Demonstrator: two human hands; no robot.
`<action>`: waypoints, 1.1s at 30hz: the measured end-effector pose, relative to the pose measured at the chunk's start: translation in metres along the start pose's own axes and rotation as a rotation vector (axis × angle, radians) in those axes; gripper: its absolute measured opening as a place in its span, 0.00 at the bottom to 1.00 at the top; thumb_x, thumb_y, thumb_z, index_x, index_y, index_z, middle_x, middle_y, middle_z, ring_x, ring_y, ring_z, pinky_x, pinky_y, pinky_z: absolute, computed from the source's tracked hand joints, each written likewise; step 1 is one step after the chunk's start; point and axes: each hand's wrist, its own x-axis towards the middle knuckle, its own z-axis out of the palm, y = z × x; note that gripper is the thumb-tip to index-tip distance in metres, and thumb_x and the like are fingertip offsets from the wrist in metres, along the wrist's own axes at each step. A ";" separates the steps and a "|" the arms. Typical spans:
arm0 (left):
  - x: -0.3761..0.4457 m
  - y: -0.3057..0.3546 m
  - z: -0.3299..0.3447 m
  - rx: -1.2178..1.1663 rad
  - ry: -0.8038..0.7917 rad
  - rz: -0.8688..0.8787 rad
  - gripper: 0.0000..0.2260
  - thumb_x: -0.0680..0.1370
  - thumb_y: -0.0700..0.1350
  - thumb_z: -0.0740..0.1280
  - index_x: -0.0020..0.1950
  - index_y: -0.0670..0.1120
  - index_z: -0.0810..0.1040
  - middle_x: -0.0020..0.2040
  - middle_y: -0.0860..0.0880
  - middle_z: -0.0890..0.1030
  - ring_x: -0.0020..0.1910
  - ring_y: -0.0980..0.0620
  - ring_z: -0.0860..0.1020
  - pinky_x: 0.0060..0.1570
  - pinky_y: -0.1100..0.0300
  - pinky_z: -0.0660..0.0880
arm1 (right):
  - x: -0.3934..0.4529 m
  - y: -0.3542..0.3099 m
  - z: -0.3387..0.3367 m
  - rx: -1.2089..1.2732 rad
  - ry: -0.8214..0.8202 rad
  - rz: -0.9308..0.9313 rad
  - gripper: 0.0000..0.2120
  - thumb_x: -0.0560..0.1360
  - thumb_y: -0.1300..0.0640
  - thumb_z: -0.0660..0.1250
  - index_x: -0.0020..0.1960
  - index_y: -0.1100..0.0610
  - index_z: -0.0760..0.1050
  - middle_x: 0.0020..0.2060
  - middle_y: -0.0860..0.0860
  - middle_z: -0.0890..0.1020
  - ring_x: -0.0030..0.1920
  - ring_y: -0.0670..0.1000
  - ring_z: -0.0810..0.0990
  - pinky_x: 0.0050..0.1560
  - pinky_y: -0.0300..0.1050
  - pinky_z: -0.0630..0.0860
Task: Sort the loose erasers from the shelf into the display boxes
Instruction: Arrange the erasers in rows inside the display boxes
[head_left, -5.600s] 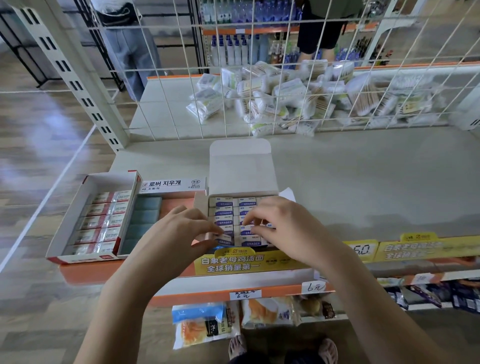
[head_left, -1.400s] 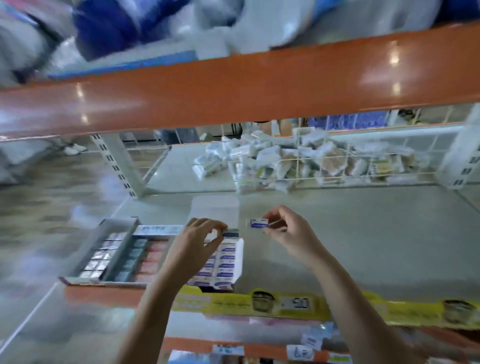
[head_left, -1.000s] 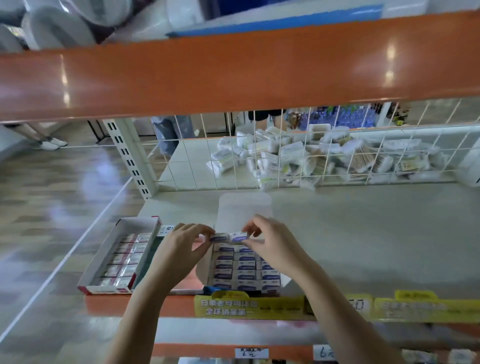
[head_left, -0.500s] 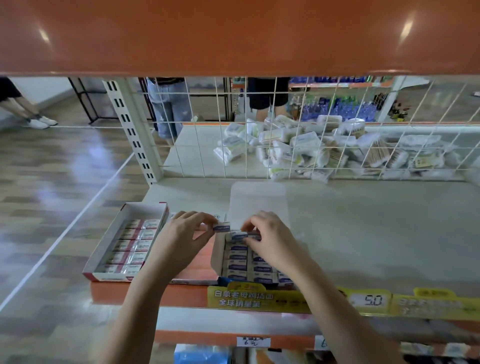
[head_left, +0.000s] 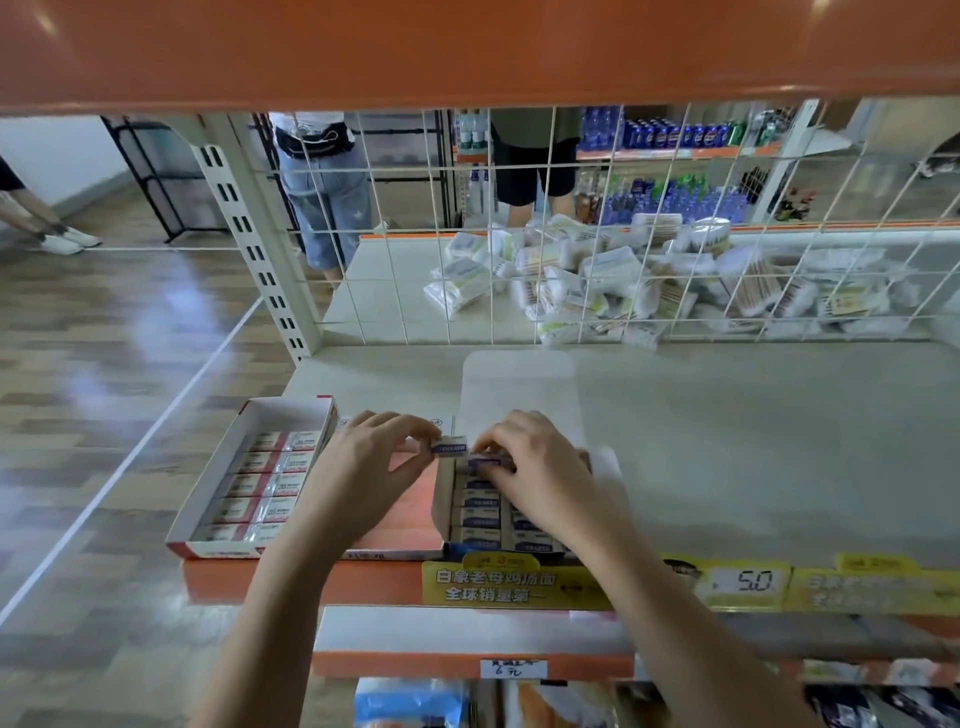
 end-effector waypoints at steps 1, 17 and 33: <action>0.000 0.000 0.000 0.004 -0.002 0.002 0.08 0.74 0.45 0.70 0.52 0.51 0.81 0.49 0.54 0.81 0.50 0.52 0.74 0.46 0.57 0.70 | 0.000 0.000 0.001 -0.001 0.002 0.002 0.08 0.74 0.56 0.68 0.52 0.57 0.79 0.47 0.49 0.78 0.52 0.47 0.72 0.49 0.32 0.64; 0.005 0.013 -0.003 0.054 -0.039 0.061 0.07 0.75 0.48 0.69 0.52 0.52 0.81 0.53 0.55 0.80 0.54 0.53 0.72 0.46 0.61 0.65 | 0.001 0.001 -0.008 -0.011 -0.038 0.006 0.10 0.74 0.57 0.68 0.55 0.58 0.79 0.50 0.50 0.78 0.54 0.48 0.73 0.52 0.39 0.70; 0.030 0.049 0.038 0.166 -0.192 0.116 0.09 0.77 0.53 0.63 0.55 0.56 0.77 0.54 0.58 0.78 0.54 0.55 0.71 0.51 0.60 0.63 | -0.034 0.041 -0.047 -0.113 0.103 0.264 0.11 0.76 0.58 0.66 0.58 0.55 0.78 0.52 0.48 0.78 0.56 0.48 0.73 0.51 0.32 0.63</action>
